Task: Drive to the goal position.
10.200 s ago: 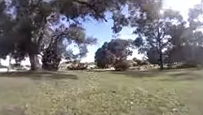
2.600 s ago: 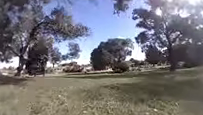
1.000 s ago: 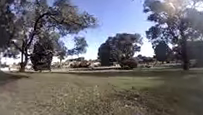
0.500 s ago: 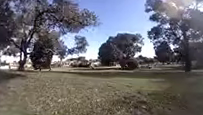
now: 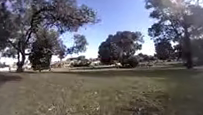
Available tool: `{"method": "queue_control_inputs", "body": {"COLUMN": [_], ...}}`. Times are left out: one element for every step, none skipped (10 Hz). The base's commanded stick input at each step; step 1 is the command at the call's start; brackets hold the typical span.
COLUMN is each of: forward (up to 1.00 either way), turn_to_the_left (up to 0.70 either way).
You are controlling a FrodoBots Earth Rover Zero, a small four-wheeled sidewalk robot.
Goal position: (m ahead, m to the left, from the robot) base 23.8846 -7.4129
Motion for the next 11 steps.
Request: {"method": "queue_control_inputs", "body": {"forward": [0.7, 0.7, 0.7, 0.7, 0.7, 0.7, 0.7, 0.7, 0.7, 0.7, 0.7], "turn_to_the_left": [0.0, 0.0, 0.0, 0.0, 0.0, 0.0, 0.0, 0.0, 0.0, 0.0, 0.0]}}
